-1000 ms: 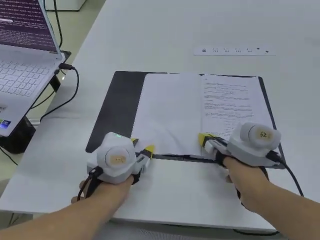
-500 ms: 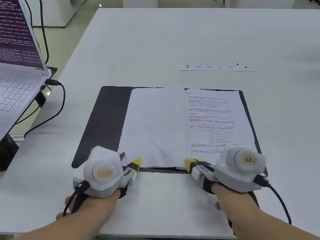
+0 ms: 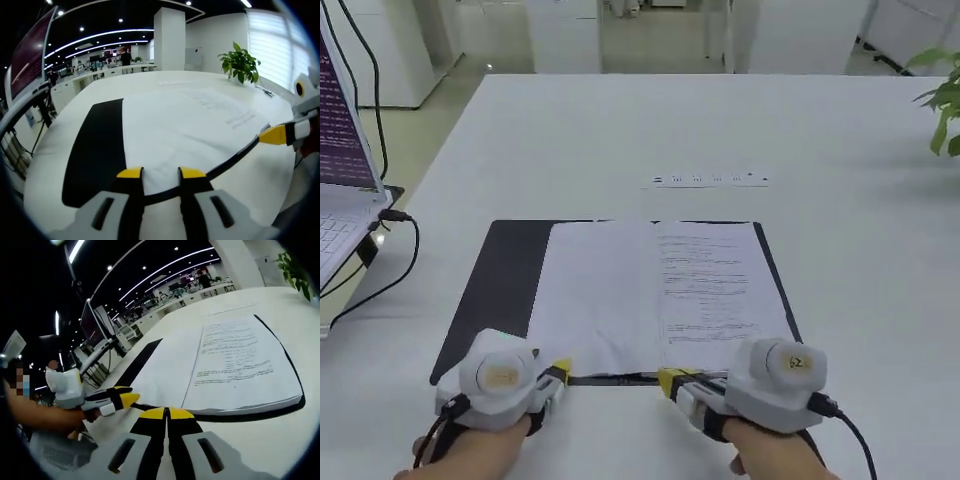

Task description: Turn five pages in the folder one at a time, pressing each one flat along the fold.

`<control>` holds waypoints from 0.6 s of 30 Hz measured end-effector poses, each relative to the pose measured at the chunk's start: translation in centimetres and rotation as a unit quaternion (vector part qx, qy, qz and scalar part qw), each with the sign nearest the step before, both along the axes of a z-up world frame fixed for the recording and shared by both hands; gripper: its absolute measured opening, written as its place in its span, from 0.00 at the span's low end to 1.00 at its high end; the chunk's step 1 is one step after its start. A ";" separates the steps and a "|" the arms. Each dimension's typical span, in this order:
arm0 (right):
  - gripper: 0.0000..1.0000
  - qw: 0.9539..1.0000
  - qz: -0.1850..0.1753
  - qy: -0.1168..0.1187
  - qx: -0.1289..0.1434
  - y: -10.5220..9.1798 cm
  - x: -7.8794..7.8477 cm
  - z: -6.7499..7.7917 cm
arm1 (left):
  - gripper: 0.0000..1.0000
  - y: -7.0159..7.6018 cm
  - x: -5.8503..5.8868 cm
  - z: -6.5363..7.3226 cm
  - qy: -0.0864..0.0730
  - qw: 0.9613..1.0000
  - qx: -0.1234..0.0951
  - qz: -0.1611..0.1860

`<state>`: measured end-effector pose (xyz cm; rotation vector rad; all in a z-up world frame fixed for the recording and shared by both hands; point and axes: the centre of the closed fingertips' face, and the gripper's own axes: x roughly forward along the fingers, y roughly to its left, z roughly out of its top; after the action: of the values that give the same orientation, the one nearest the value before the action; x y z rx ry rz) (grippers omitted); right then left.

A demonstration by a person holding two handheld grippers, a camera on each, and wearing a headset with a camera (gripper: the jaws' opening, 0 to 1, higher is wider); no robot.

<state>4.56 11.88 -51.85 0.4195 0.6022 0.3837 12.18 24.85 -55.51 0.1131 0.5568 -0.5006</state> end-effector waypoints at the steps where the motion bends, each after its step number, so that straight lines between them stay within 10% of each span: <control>1: 0.00 1.000 -0.002 -0.001 0.002 -0.1 -0.1 0.2 | 0.26 0.0 0.0 0.1 0.010 1.000 0.004 0.001; 8: 0.00 0.999 -0.038 0.004 0.027 -1.8 -1.4 3.1 | 0.40 -0.9 -1.3 0.7 0.102 0.994 0.025 -0.012; 18: 0.00 0.993 -0.110 -0.014 0.037 -7.1 -2.9 6.1 | 0.41 -1.0 -5.1 6.6 0.084 0.995 -0.050 -0.023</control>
<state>1.61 4.77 -45.79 0.5465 0.5099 0.2004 7.03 23.89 -48.94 -0.0112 0.6930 -0.5845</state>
